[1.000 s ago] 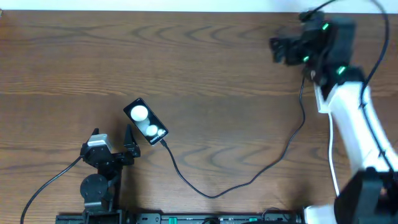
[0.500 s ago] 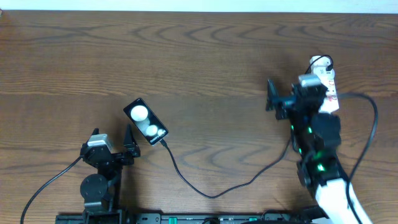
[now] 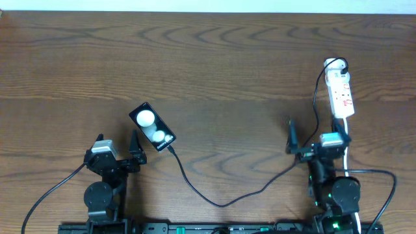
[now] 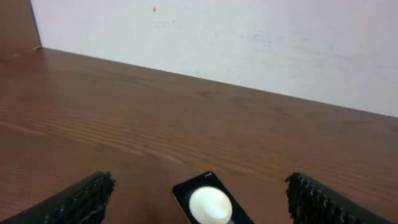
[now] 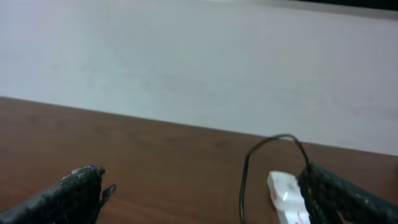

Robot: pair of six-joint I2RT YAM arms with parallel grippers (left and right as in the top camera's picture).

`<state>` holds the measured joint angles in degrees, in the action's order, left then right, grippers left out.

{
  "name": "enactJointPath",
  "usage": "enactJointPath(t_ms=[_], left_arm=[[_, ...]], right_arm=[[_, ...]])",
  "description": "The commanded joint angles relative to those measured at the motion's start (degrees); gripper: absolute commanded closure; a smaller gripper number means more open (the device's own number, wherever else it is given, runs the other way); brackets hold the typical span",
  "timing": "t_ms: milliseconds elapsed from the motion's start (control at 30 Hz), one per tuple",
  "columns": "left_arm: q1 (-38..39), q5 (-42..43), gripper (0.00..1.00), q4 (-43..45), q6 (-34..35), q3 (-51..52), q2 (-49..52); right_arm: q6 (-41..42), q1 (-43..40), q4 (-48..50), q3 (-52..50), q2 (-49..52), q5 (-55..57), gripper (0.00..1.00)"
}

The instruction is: Plug charger to phone and switch on socket

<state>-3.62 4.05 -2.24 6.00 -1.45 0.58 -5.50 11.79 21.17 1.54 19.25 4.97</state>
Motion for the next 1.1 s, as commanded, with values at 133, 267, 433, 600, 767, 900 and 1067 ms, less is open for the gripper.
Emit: enactJointPath(t_ms=[133, 267, 433, 600, 767, 900, 1067], left_arm=[[-0.2, -0.1, 0.09, -1.6, 0.1, 1.2, -0.3], [-0.2, -0.1, 0.09, -1.6, 0.1, 1.2, -0.3], [-0.2, -0.1, 0.09, -1.6, 0.1, 1.2, -0.3], [-0.2, -0.1, 0.09, -1.6, 0.1, 1.2, -0.3], [-0.2, -0.1, 0.09, -1.6, 0.1, 1.2, -0.3], [-0.2, -0.1, 0.09, -1.6, 0.1, 1.2, -0.3], [-0.2, -0.1, 0.09, -1.6, 0.1, 1.2, -0.3]], right_arm=[[-1.4, -1.0, -14.1, -1.2, -10.2, 0.7, 0.01], [-1.4, -2.5, -22.3, -1.2, -14.7, 0.7, 0.01], [-1.4, -5.0, -25.1, -1.2, -19.0, 0.5, 0.01], [-0.9, -5.8, -25.1, -1.2, -19.0, 0.5, 0.01], [-0.3, -5.8, -25.1, -1.2, -19.0, 0.5, 0.01], [-0.3, -5.8, -25.0, -1.2, -19.0, 0.5, 0.01], [-0.3, -5.8, -25.0, -1.2, -18.9, 0.5, 0.01]])
